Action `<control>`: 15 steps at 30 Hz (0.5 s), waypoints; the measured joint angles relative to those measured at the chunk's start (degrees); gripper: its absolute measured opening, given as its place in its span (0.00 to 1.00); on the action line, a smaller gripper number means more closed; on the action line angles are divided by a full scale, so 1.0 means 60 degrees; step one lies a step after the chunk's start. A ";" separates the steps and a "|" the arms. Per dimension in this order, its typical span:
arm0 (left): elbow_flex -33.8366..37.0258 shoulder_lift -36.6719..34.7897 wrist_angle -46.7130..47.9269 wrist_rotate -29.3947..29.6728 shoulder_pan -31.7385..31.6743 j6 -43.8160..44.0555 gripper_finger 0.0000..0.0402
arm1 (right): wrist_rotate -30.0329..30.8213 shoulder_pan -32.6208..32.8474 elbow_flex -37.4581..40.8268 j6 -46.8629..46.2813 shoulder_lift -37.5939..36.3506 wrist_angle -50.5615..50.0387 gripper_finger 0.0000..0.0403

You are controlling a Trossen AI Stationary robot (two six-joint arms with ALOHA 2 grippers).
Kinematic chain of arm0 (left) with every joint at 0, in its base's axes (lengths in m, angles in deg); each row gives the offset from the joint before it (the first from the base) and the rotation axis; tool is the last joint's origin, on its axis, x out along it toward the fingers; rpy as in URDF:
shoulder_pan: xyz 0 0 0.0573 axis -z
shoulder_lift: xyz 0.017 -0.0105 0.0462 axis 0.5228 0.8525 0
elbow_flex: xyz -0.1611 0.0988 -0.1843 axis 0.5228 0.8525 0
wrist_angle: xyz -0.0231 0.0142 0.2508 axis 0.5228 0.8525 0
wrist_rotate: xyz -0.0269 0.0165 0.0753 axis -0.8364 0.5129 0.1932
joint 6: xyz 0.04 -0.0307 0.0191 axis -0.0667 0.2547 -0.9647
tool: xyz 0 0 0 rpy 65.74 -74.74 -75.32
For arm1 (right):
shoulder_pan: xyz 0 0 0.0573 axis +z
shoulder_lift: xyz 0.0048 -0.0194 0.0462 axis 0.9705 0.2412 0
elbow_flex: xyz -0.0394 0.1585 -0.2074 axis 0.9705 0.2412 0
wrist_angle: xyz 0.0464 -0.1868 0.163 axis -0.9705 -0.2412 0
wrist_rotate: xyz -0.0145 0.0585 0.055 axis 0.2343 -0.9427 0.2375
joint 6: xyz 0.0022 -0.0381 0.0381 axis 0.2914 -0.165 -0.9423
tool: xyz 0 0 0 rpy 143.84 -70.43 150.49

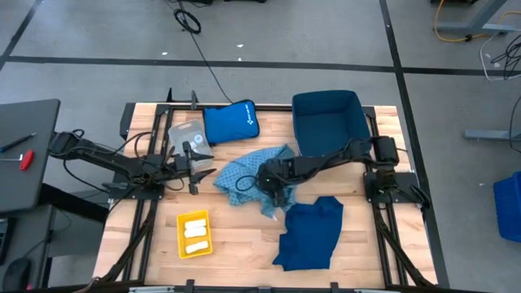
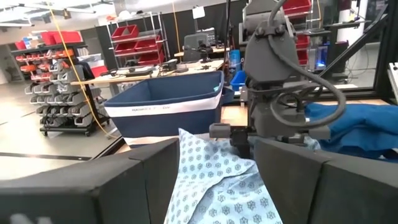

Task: Pick & place medical supplies in basket/bin
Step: Put the blue patterned gown into the blue laundry organizer

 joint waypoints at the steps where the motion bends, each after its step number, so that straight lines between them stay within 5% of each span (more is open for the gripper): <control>1: 0.0000 0.0000 0.0008 0.0000 0.0000 0.0015 0.53 | 0.0010 0.0036 0.0015 -0.0006 0.0023 0.0178 0.56; 5: 0.0000 0.0000 0.0077 0.0004 0.0000 0.0136 0.53 | 0.0025 0.0145 0.0104 -0.0183 -0.0042 0.0534 0.42; 10: 0.0000 0.0000 0.0080 0.0000 0.0000 0.0271 0.53 | 0.0002 0.0234 0.0146 -0.0342 -0.0174 0.0581 0.06; 15: 0.0000 0.0003 0.0092 0.0000 0.0001 0.0302 0.53 | 0.0648 0.0581 0.0168 -0.0701 -0.0316 0.0479 0.03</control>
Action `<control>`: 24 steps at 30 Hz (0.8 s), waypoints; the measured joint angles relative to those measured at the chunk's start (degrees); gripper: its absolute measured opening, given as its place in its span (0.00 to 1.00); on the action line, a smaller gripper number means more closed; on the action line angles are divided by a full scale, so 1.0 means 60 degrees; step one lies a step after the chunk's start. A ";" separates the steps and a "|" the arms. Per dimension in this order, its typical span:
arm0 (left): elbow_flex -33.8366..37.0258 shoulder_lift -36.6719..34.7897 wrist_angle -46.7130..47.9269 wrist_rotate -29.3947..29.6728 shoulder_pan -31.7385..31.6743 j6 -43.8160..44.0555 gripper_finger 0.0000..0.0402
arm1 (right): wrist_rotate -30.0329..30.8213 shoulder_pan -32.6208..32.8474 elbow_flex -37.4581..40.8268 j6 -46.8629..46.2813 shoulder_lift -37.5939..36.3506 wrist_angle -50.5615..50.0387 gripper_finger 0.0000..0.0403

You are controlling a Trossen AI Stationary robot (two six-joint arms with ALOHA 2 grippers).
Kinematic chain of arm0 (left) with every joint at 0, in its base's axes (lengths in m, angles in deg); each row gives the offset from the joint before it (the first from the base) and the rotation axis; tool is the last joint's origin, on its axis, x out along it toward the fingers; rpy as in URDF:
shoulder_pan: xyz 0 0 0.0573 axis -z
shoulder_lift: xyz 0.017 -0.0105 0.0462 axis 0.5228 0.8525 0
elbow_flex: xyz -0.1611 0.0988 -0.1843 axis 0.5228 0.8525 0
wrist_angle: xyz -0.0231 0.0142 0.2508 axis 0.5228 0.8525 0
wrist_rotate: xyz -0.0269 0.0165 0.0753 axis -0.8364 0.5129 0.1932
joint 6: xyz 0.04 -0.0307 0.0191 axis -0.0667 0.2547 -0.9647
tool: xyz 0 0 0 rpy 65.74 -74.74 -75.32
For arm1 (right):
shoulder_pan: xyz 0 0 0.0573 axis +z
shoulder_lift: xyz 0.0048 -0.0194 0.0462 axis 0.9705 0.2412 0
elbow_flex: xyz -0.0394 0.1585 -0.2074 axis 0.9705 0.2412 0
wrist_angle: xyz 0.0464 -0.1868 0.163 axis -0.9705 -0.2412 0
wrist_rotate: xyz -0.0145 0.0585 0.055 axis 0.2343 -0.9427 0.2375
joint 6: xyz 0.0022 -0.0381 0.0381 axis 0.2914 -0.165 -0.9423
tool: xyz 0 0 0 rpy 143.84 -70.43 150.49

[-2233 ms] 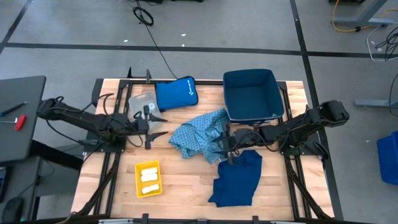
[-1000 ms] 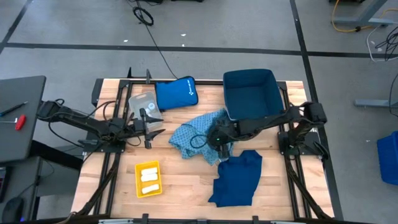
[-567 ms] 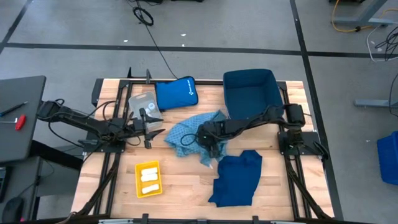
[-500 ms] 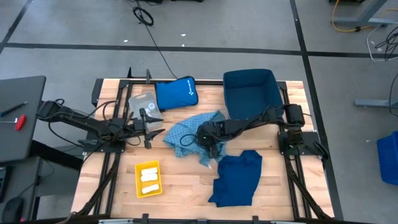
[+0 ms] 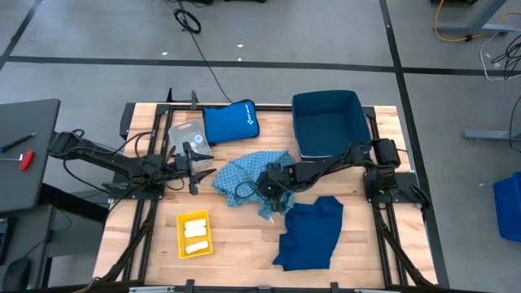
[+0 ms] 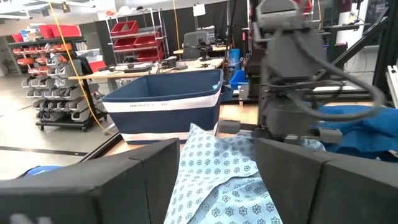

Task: Pick & place medical supplies in basket/bin
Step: Put the blue patterned gown into the blue laundry organizer

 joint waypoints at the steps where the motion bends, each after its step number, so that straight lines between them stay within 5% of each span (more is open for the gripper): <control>1: 0.0000 -0.0003 -0.0002 0.0000 0.0000 0.0000 0.53 | 0.0289 0.0137 0.0013 0.0010 -0.0085 -0.0066 0.03; 24: 0.0000 -0.0003 0.0028 0.0004 -0.0001 0.0032 0.53 | 0.6020 0.1436 0.0029 -0.0399 -0.4257 -0.1533 0.03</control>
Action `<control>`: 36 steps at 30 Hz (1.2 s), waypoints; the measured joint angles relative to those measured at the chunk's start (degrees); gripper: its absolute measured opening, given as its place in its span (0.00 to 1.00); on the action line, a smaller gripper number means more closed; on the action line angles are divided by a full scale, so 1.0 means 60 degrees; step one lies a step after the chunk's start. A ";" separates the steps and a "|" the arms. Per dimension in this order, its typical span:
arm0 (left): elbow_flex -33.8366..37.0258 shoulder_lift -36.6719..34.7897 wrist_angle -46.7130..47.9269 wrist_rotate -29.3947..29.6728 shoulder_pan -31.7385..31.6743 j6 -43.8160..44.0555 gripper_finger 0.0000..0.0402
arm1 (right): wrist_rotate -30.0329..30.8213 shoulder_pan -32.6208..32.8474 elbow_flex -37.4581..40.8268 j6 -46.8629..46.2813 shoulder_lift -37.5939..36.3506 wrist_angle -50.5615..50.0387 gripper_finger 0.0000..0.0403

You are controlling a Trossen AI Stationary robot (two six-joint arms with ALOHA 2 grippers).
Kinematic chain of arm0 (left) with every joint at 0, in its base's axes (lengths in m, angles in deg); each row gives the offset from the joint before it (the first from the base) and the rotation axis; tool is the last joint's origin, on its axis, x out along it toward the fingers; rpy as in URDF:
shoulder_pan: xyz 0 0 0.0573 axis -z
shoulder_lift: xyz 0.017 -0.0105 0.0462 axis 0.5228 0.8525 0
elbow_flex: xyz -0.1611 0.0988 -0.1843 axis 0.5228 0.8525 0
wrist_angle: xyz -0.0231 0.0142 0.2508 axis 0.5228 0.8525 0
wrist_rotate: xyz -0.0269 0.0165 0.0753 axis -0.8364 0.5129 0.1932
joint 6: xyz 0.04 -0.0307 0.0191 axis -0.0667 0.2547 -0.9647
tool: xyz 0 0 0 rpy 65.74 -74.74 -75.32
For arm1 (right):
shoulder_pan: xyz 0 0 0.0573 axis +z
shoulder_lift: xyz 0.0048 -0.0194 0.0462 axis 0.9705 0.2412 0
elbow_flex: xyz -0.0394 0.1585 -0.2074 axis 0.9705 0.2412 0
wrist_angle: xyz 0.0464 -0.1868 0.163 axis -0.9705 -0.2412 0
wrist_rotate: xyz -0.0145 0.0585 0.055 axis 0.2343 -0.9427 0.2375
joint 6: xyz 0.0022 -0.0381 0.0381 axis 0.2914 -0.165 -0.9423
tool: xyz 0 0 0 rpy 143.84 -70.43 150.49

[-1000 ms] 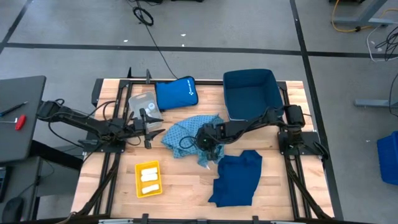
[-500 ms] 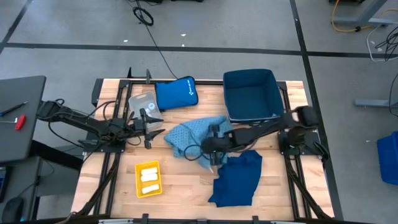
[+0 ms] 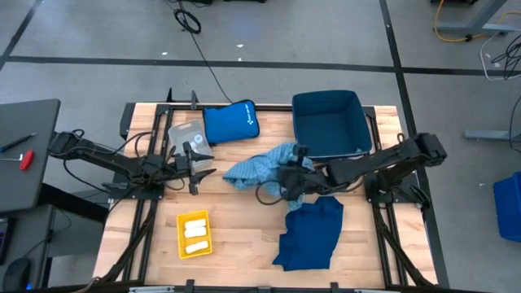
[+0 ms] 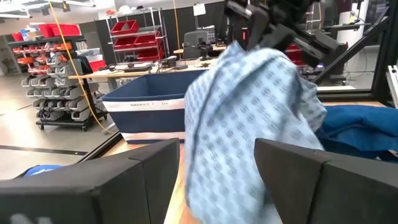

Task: Pick & place medical supplies in basket/bin
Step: Put the blue patterned gown into the blue laundry organizer

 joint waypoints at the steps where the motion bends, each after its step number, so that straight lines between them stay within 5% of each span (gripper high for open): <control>1: 0.0000 0.0000 0.0023 -0.0002 0.0000 0.0020 0.53 | 0.0206 0.0000 0.0000 0.0037 -0.0044 -0.0055 0.03; 25: 0.0004 0.0001 0.0131 -0.0004 0.0003 0.0074 0.53 | 0.5450 0.0033 -0.2335 0.2101 -0.0661 -0.2102 0.03; 36: 0.0004 0.0000 0.0194 -0.0040 0.0010 0.0139 0.53 | 0.5766 -0.1556 -0.2586 -0.0488 -0.0654 -0.5720 0.03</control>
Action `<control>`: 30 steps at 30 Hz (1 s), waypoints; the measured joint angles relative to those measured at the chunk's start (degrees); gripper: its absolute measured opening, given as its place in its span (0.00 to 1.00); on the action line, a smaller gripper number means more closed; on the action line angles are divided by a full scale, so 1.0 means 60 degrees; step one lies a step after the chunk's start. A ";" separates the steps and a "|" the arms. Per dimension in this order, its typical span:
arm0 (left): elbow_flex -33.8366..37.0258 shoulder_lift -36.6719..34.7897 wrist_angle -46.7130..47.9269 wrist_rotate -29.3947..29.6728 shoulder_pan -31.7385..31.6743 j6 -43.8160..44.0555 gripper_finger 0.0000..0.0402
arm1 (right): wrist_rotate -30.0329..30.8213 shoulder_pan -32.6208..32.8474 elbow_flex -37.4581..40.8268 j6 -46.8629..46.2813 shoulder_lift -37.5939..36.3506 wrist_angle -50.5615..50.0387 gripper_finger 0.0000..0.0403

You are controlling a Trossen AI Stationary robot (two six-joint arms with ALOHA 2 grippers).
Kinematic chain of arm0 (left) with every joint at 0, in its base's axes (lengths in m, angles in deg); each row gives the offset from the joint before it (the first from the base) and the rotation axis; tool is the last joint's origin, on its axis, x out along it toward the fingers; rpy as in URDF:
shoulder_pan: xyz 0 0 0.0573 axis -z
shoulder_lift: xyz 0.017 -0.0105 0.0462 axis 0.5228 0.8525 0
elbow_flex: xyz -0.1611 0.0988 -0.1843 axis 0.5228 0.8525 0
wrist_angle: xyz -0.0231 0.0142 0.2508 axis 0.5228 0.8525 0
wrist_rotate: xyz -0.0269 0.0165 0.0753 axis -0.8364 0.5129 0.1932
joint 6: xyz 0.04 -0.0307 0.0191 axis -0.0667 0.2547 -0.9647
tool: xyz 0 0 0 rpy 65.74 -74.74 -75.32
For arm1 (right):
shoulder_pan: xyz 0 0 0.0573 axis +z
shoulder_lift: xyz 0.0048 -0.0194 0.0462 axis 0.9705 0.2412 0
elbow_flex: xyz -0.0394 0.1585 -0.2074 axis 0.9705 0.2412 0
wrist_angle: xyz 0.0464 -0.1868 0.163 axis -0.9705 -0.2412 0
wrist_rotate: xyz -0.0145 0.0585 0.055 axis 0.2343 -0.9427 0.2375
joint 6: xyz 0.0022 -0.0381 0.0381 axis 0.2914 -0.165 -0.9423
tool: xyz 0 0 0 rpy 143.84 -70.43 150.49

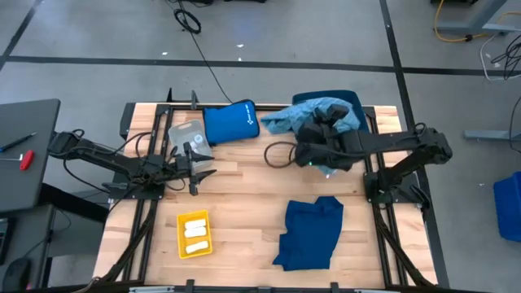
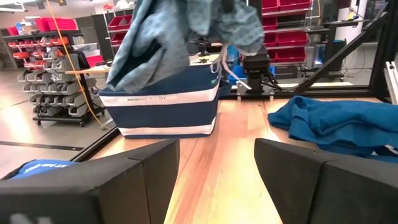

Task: Pick & place medical supplies in basket/bin
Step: Put the blue patterned gown into the blue laundry organizer

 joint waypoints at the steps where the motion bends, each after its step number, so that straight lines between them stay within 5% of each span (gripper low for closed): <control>1: 0.0000 0.0002 0.0002 0.0000 0.0005 0.0005 0.53 | -0.0006 -0.0214 0.0000 -0.0266 0.0000 -0.0356 0.03; 7: 0.0004 0.0003 0.0077 0.0000 0.0005 0.0008 0.53 | -0.0053 -0.1514 0.0000 -0.1588 0.0000 -0.2104 0.03; 13: 0.0004 0.0003 0.0077 0.0000 0.0001 0.0012 0.53 | -0.1138 -0.2659 0.0308 -0.1534 -0.0004 -0.1947 0.03; 30: 0.0004 0.0003 0.0112 0.0000 0.0001 0.0074 0.53 | -0.6178 -0.5097 0.4336 0.0488 0.0000 0.2906 0.07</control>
